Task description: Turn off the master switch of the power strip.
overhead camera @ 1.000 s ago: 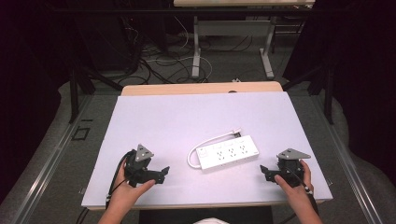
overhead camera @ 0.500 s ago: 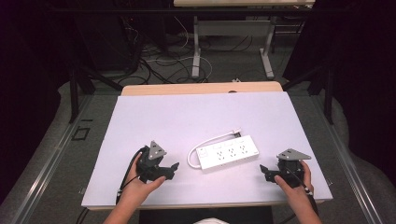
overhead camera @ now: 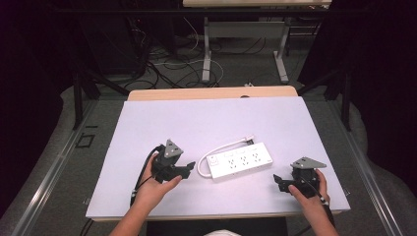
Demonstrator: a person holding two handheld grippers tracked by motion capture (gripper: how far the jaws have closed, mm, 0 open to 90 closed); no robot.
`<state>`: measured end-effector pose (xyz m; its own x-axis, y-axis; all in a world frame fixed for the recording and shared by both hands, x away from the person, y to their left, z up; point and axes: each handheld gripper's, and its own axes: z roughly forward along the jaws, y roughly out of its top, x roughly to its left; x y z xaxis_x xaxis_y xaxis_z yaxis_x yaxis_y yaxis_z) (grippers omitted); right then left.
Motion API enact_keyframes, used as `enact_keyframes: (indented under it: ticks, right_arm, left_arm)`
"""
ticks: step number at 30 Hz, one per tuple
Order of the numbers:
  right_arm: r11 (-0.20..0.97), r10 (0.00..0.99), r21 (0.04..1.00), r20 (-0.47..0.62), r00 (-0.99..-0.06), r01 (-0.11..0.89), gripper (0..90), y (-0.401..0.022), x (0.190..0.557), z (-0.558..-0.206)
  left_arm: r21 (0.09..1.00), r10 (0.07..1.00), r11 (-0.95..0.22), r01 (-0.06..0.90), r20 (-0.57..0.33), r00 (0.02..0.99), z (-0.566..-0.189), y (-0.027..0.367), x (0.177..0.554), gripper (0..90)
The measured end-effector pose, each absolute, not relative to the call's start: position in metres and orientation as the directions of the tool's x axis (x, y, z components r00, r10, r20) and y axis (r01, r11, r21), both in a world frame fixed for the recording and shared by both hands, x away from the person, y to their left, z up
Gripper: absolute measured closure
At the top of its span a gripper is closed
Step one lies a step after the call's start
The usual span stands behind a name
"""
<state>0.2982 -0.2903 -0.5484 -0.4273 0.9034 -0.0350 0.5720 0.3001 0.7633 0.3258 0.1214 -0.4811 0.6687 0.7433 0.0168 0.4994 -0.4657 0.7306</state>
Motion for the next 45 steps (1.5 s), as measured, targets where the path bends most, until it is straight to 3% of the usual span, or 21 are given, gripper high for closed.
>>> enact_keyframes:
  ticks: [25, 45]
  right_arm:
    - [0.306, 0.897, 0.770, -0.036, -0.441, 0.560, 17.9, -0.291, 0.298, -0.549]
    - [0.298, 0.900, 0.769, -0.028, -0.435, 0.566, 17.8, -0.290, 0.298, -0.549]
  left_arm:
    - [0.707, 0.689, -0.531, 0.467, 0.040, 0.723, -0.467, 0.075, 0.343, 60.1]
    - [0.671, 0.694, -0.534, 0.515, 0.000, 0.720, -0.473, 0.053, 0.356, 79.6]
